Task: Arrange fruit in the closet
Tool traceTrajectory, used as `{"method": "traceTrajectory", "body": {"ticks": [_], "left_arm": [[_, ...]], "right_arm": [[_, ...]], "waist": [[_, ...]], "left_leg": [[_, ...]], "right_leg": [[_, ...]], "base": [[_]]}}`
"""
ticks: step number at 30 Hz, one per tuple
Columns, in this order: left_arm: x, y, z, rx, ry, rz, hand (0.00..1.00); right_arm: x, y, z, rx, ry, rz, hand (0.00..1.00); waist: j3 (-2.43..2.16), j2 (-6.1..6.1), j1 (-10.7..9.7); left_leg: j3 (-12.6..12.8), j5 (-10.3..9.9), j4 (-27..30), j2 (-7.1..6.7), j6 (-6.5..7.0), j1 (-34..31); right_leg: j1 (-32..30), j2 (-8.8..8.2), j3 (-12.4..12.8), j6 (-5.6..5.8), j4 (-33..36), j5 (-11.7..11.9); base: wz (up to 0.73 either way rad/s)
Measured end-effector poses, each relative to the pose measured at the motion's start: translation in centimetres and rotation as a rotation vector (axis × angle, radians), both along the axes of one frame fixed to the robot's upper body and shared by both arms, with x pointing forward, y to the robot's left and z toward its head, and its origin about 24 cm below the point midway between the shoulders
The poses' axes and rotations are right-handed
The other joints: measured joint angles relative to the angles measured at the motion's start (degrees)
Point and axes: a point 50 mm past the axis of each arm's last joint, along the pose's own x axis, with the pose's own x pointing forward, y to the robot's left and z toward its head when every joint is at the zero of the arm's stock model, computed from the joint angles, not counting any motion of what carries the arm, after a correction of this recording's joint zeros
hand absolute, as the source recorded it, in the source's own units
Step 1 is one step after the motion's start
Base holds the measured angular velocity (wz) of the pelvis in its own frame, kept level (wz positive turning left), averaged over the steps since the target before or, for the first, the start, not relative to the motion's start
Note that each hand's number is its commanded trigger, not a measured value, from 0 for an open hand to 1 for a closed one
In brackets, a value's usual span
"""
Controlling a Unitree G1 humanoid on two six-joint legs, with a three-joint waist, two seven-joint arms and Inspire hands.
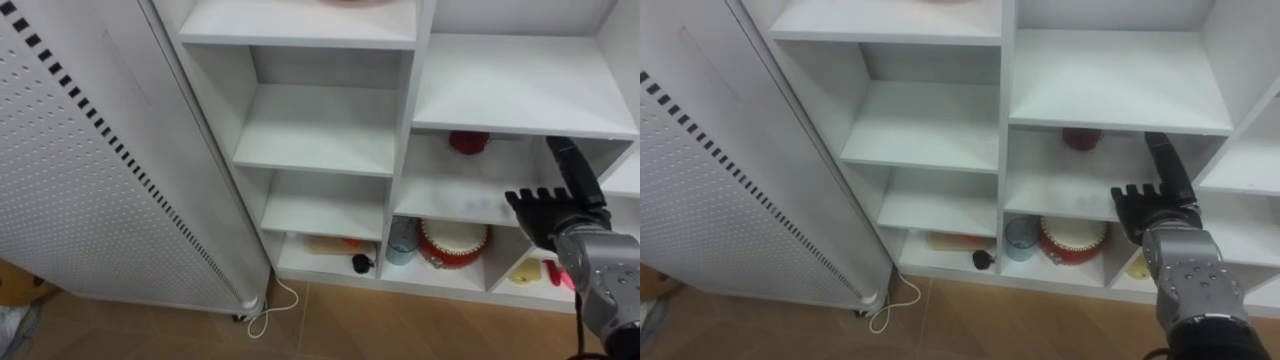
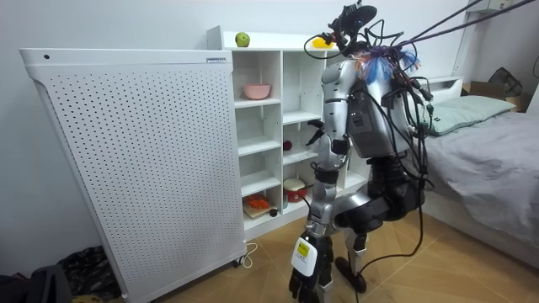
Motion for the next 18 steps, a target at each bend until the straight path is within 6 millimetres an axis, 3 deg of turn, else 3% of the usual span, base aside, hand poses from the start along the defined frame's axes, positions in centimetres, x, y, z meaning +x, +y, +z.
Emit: {"method": "traceTrajectory", "body": {"ticks": [5, 9, 14, 18], "left_arm": [[-0.3, 0.0, -0.1, 0.0, 0.007, 0.0, 0.0], [-0.6, -0.1, -0.2, -0.008, 0.025, -0.022, 0.0], [-1.0, -0.2, -0.4, -0.054, 0.045, -0.048, 0.0], [-0.6, 0.3, -0.2, -0.093, 0.031, -0.022, 0.0]], "right_arm": [[-0.1, -0.1, -0.3, -0.002, 0.006, -0.001, 0.0], [-0.7, -0.5, -1.9, -0.014, 0.01, -0.003, 0.0], [-3.0, -1.6, -7.8, -0.054, 0.129, 0.001, 0.0], [-7.0, -2.1, -14.4, -0.217, 0.349, 0.122, 0.0]], "waist": [[0.0, 0.0, 0.0], [0.03, 0.04, 0.3], [0.26, 0.55, 2.0], [0.3, 1.07, 2.3]], "left_leg": [[0.0, 0.0, 0.0, 0.02, -0.01, 0.6], [-0.6, -0.2, -0.5, 0.14, -0.27, 2.4], [-1.1, -0.4, -3.9, 1.58, -0.61, 8.9], [-1.0, 0.7, -10.4, 2.22, -0.74, 16.2]], "right_leg": [[0.6, 0.05, 0.0, 0.07, 0.0, 0.0], [2.7, 0.49, -0.1, -0.03, -0.9, 0.1], [10.0, 2.29, -1.3, -0.05, -6.0, 0.9], [17.5, 3.25, -2.0, 0.19, -12.9, 2.4]], "base": [[0.0], [-0.02], [-0.1], [-0.05]]}}
